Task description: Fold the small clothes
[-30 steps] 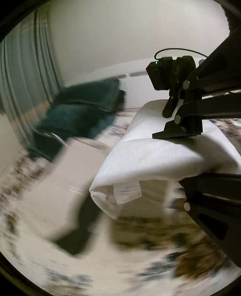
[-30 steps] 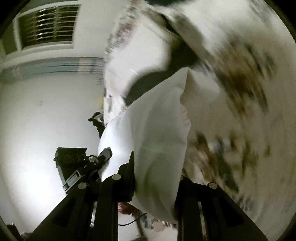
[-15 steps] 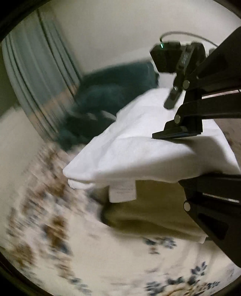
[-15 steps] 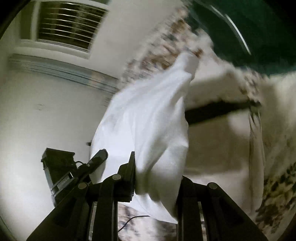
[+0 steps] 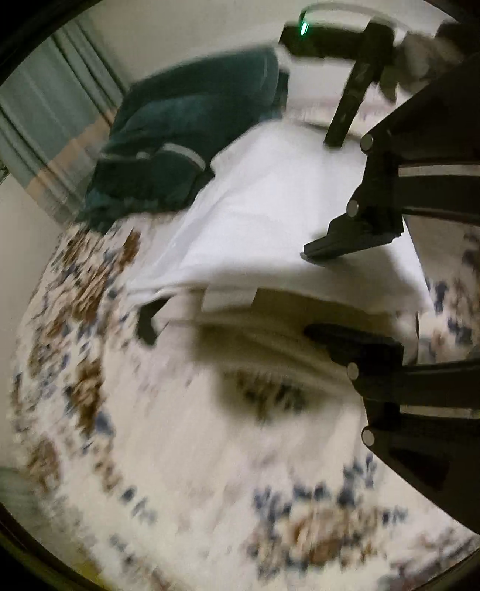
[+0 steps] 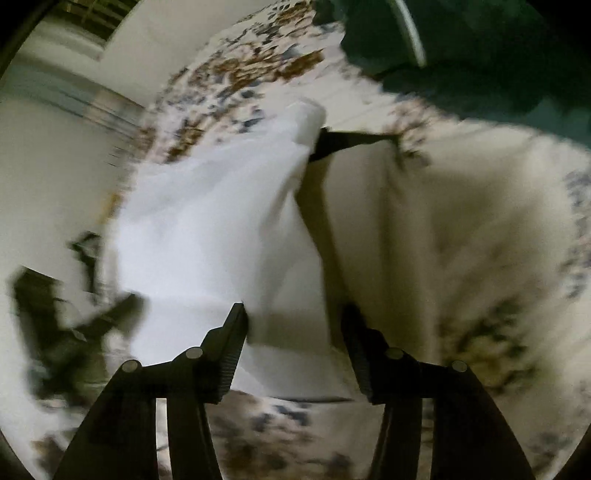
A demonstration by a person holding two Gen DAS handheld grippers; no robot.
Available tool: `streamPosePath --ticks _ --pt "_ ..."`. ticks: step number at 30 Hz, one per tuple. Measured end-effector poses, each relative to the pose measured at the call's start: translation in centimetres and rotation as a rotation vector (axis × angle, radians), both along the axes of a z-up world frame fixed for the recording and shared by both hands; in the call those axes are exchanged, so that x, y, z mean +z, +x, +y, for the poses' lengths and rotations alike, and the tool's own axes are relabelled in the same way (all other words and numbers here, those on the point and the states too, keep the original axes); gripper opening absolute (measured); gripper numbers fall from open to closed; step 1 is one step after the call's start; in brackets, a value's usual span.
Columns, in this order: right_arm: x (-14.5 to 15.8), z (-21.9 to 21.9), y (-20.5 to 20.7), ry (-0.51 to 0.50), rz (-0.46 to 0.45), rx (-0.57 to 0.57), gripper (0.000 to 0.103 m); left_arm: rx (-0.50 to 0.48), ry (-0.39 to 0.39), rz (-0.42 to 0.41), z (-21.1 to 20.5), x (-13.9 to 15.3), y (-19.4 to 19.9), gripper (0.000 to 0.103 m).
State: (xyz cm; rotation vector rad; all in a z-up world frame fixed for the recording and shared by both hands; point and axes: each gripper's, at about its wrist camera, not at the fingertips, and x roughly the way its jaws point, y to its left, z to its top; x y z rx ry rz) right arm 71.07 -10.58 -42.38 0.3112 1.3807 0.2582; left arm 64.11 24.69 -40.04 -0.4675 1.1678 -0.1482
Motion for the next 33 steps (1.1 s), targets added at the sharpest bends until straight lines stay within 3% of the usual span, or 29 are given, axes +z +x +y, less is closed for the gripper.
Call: streamPosePath --ticks 3,6,7,8,9,15,22,33 --pt "1.6 0.9 -1.8 -0.226 -0.042 0.016 0.069 0.045 0.154 -0.033 -1.0 1.6 -1.5 0.050" --pt "3.5 1.2 -4.2 -0.344 -0.079 0.010 0.085 0.070 0.261 -0.100 -2.5 3.8 -4.1 0.053" --pt "4.2 1.3 -5.0 -0.369 -0.094 0.009 0.096 0.074 0.277 -0.105 -2.9 4.3 -4.6 0.074" --pt "5.1 1.4 -6.0 -0.387 -0.114 0.007 0.102 0.078 0.286 -0.113 -3.1 4.8 -5.3 0.087" --pt "5.7 1.4 -6.9 -0.400 -0.125 0.007 0.103 0.082 0.305 -0.133 -3.7 5.7 -6.4 0.101" --pt "11.4 1.6 -12.3 -0.474 -0.202 -0.020 0.103 0.055 0.369 -0.167 -6.3 9.6 -10.1 0.102" --pt "20.6 0.7 -20.2 -0.547 -0.308 -0.068 0.103 0.046 0.401 -0.225 -8.9 16.7 -16.1 0.102" --pt "36.5 -0.8 -33.2 -0.533 -0.483 -0.104 0.103 0.072 0.433 -0.364 -11.6 28.5 -26.7 0.102"
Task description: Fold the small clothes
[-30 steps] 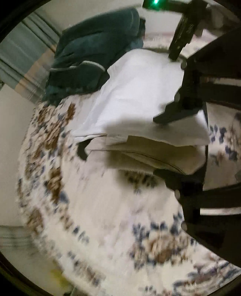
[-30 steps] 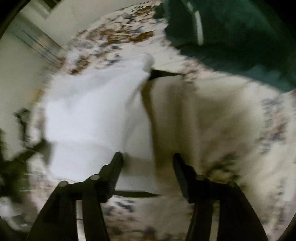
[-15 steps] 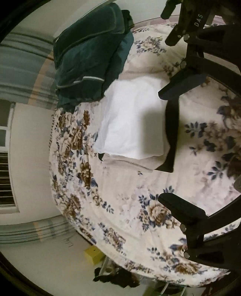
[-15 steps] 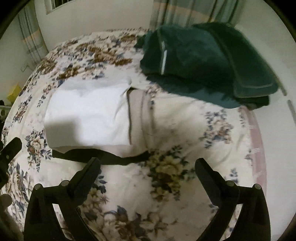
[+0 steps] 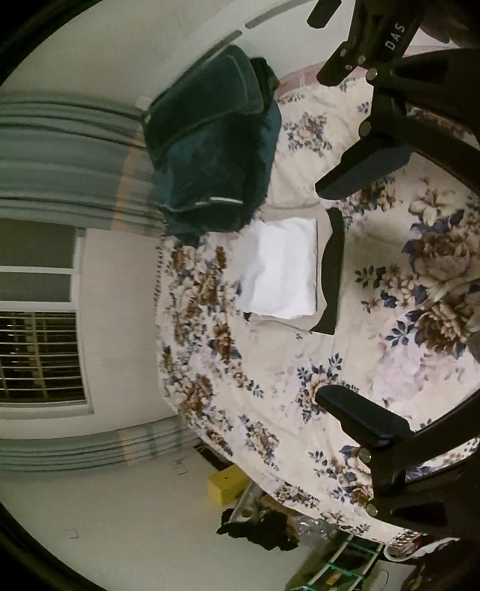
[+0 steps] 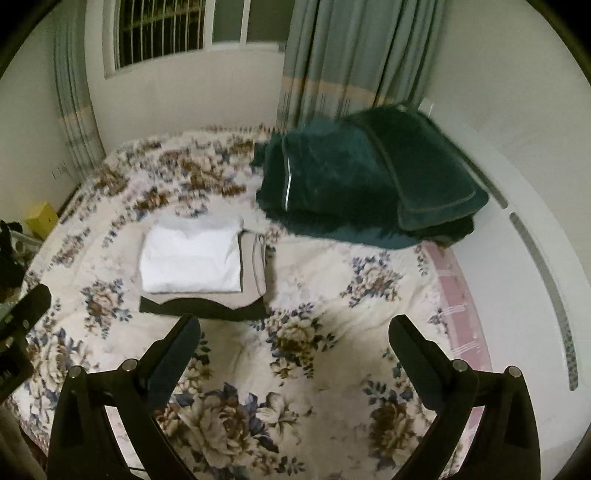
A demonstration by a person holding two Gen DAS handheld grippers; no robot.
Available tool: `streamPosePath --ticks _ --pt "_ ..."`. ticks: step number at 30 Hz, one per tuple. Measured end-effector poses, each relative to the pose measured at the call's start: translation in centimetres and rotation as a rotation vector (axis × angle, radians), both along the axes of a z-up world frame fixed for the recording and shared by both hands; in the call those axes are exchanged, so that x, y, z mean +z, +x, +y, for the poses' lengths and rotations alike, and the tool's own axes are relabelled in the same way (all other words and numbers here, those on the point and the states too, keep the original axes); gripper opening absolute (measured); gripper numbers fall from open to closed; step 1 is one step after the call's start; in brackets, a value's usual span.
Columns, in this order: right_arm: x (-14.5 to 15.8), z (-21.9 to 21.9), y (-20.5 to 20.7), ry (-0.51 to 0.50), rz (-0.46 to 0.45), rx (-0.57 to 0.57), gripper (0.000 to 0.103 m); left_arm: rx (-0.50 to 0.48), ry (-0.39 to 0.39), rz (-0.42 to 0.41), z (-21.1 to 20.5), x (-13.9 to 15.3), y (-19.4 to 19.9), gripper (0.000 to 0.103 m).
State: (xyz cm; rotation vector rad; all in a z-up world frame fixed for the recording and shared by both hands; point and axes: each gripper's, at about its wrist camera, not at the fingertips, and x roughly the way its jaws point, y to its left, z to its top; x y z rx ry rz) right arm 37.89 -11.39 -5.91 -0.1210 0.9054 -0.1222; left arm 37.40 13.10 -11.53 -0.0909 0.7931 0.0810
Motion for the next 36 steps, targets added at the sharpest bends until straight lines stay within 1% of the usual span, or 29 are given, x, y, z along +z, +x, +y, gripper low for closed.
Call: streamPosePath --ticks 6,10,14,19,25,36 --pt "7.0 0.0 -6.7 0.006 -0.099 0.032 0.103 0.005 -0.001 -0.082 -0.5 5.1 -4.8 0.102" --pt "10.7 -0.3 -10.7 0.005 -0.159 0.045 0.103 0.005 0.003 -0.113 -0.7 7.0 -7.3 0.102" --pt "13.3 -0.6 -13.6 0.017 -0.193 0.059 0.103 0.010 0.007 -0.142 -0.7 8.3 -9.3 0.102" --pt "15.3 -1.0 -16.1 0.031 -0.219 0.077 0.103 0.019 0.014 -0.172 -0.6 9.6 -11.1 0.102" --pt "16.6 -1.4 -17.3 0.046 -0.245 0.088 0.103 0.039 0.030 -0.202 -0.6 10.4 -12.8 0.102" --pt "16.7 -1.7 -17.3 0.058 -0.253 0.116 0.103 0.062 0.045 -0.212 -0.8 10.8 -13.6 0.103"
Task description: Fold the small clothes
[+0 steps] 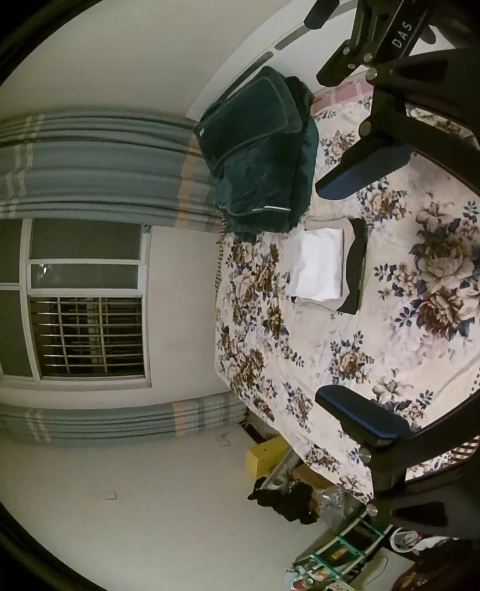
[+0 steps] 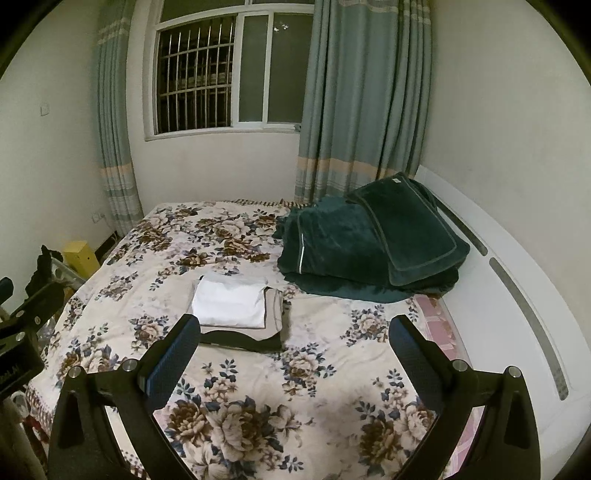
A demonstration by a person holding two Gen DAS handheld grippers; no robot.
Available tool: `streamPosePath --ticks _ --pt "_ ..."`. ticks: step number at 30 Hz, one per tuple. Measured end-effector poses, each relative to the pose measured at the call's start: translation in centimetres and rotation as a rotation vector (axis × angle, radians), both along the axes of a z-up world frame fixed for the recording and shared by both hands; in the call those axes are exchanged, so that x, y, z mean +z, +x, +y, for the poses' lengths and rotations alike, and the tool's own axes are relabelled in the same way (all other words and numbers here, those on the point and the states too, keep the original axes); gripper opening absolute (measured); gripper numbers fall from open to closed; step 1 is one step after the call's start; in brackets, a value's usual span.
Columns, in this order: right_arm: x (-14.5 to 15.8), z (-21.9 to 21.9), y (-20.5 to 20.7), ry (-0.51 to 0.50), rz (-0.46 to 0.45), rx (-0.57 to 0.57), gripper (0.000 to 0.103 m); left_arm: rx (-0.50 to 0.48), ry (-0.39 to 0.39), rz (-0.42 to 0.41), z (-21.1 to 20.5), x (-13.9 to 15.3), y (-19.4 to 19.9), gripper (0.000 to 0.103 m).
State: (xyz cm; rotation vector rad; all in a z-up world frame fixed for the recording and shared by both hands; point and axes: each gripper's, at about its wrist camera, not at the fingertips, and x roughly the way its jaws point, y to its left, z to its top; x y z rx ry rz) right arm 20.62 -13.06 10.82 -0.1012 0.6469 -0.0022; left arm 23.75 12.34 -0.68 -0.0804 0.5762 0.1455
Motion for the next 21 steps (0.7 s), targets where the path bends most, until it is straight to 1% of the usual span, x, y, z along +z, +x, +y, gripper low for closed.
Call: streamPosePath --ticks 21 --pt "0.33 0.04 0.42 0.005 -0.003 0.029 0.103 0.000 0.005 -0.006 -0.37 0.29 -0.58 0.103"
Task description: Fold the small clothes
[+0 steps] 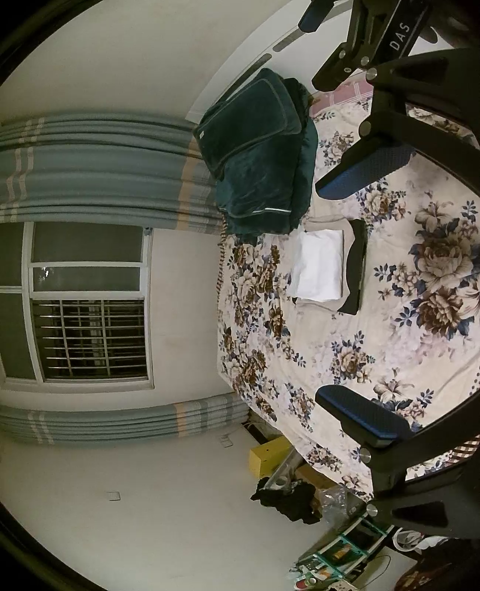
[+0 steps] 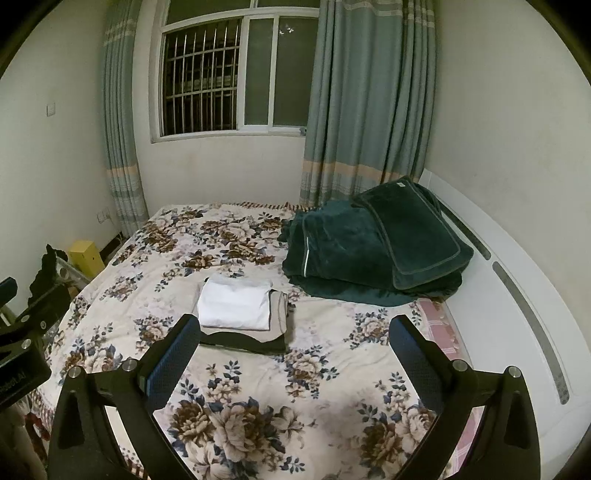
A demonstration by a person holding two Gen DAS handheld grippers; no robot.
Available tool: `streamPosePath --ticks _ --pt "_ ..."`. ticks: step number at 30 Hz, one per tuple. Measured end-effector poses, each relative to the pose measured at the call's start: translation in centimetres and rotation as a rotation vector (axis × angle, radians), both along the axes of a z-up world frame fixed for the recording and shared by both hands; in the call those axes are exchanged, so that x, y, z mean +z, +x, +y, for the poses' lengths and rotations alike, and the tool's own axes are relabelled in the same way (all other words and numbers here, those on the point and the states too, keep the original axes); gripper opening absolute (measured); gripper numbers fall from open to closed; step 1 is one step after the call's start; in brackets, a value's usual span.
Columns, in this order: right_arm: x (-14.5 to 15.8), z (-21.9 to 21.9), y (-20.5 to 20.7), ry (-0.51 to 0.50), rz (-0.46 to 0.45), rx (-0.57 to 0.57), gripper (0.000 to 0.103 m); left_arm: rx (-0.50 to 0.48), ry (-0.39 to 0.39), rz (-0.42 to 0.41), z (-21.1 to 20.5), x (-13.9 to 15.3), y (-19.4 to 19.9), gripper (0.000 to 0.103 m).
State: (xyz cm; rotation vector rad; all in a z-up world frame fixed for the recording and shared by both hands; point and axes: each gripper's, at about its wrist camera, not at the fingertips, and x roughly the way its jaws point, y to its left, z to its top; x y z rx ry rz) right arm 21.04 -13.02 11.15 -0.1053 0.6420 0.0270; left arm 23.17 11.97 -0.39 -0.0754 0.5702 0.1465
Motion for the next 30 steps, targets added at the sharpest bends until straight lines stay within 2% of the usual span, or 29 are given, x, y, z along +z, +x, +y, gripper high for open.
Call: streamPosePath --ticks 30 --pt "0.52 0.08 0.36 0.011 -0.009 0.006 0.103 0.000 0.003 -0.005 -0.04 0.56 0.14 0.103"
